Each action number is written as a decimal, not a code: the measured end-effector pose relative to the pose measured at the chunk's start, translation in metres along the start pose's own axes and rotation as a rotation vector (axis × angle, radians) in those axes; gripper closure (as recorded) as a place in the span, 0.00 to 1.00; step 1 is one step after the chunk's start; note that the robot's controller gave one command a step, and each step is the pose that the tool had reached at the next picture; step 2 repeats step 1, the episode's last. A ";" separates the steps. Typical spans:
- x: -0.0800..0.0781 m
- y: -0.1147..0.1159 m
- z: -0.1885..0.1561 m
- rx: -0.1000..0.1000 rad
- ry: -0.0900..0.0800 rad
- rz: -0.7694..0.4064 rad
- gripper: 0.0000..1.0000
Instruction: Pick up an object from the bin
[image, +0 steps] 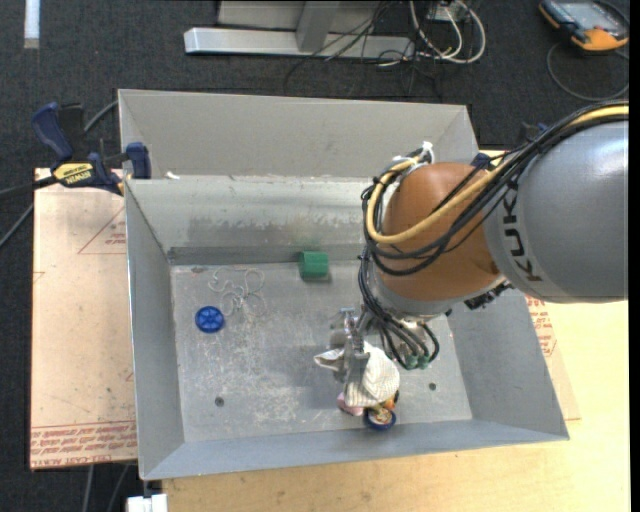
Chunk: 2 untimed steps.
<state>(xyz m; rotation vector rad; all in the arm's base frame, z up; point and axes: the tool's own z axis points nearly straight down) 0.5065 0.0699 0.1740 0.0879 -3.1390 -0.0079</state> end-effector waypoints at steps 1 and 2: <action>-0.010 0.024 -0.112 -0.001 -0.003 -0.016 1.00; -0.010 0.024 -0.112 -0.001 -0.003 -0.016 1.00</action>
Offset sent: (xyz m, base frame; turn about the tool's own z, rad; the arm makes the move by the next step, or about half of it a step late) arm 0.0000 0.0000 0.0000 0.0000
